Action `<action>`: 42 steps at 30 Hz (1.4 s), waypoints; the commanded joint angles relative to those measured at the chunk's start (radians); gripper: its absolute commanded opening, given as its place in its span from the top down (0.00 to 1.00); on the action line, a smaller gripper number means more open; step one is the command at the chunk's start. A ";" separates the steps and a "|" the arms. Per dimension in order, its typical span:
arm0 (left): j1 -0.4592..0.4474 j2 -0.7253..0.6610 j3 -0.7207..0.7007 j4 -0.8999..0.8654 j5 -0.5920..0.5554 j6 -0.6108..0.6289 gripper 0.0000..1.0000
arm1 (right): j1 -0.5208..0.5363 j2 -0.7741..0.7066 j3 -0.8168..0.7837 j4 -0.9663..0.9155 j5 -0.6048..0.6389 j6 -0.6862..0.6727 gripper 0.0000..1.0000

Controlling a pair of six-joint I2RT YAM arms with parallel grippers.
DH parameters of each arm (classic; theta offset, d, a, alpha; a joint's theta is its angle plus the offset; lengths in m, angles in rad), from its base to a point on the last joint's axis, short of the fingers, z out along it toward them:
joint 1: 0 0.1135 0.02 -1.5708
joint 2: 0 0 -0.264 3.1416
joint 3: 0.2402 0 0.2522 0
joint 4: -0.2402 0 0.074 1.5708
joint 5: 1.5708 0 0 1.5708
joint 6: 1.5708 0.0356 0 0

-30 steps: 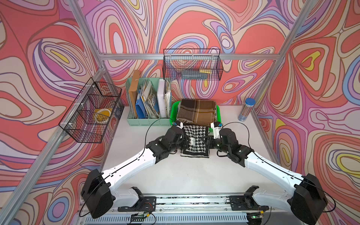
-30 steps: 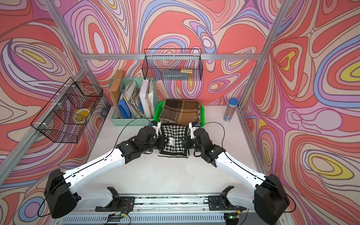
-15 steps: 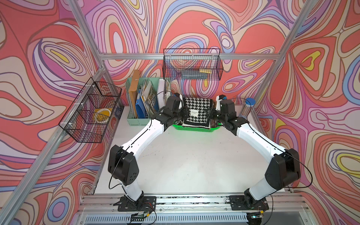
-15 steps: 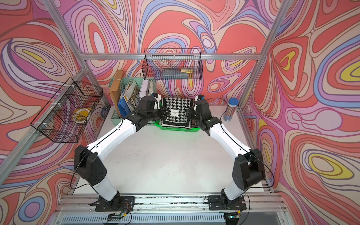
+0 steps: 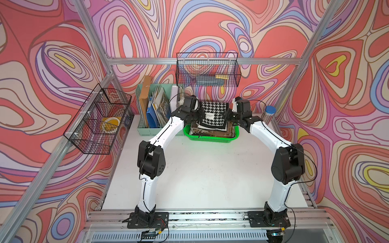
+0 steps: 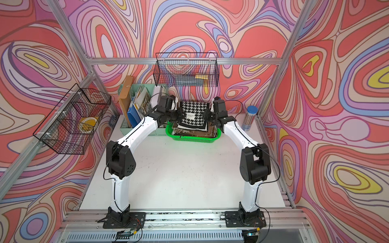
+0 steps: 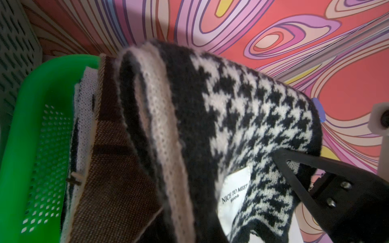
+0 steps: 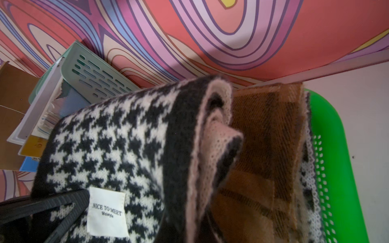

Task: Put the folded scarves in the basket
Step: Place the scarf in the basket, then reset both arms

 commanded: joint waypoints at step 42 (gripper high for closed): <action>-0.003 -1.148 -1.260 0.289 -0.577 0.343 0.01 | -0.028 -0.864 -0.796 0.188 0.598 -0.192 0.02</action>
